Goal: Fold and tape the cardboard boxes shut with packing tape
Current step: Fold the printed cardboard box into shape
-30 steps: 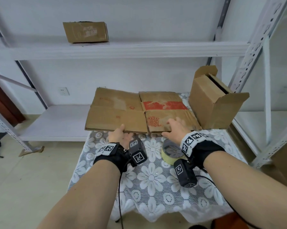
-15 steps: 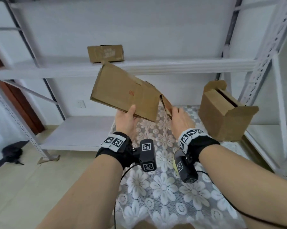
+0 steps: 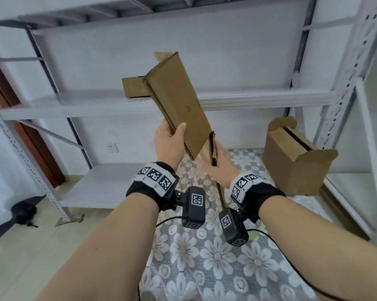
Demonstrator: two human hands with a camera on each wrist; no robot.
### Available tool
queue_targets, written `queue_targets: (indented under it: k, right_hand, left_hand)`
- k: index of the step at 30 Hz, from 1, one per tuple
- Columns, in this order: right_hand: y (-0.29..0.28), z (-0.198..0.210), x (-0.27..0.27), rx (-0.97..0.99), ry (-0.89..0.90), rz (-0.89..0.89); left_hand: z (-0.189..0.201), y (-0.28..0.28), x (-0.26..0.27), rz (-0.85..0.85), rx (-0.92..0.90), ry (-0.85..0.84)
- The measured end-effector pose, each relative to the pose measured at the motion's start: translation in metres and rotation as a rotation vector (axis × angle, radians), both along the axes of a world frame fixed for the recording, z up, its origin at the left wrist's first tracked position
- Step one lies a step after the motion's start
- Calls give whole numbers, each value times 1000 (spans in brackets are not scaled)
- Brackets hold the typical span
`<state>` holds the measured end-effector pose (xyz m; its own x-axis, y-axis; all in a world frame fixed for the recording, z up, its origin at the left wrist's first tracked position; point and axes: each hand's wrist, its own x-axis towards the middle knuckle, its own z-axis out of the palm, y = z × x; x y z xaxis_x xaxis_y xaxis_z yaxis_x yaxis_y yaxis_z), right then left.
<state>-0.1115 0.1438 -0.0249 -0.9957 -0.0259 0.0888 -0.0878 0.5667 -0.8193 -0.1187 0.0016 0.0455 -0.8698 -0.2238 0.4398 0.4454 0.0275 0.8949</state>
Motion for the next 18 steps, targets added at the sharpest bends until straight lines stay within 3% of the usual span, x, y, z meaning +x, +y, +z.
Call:
queue_targets:
  k: [4, 11, 18]
  right_hand:
    - [-3, 19, 4, -42, 213, 2]
    - [-6, 18, 0, 128, 118, -41]
    - [8, 26, 3, 206, 110, -75]
  left_hand:
    - [18, 9, -3, 32, -60, 98]
    - [-3, 16, -1, 41, -78, -100]
    - [2, 22, 3, -84, -190, -90]
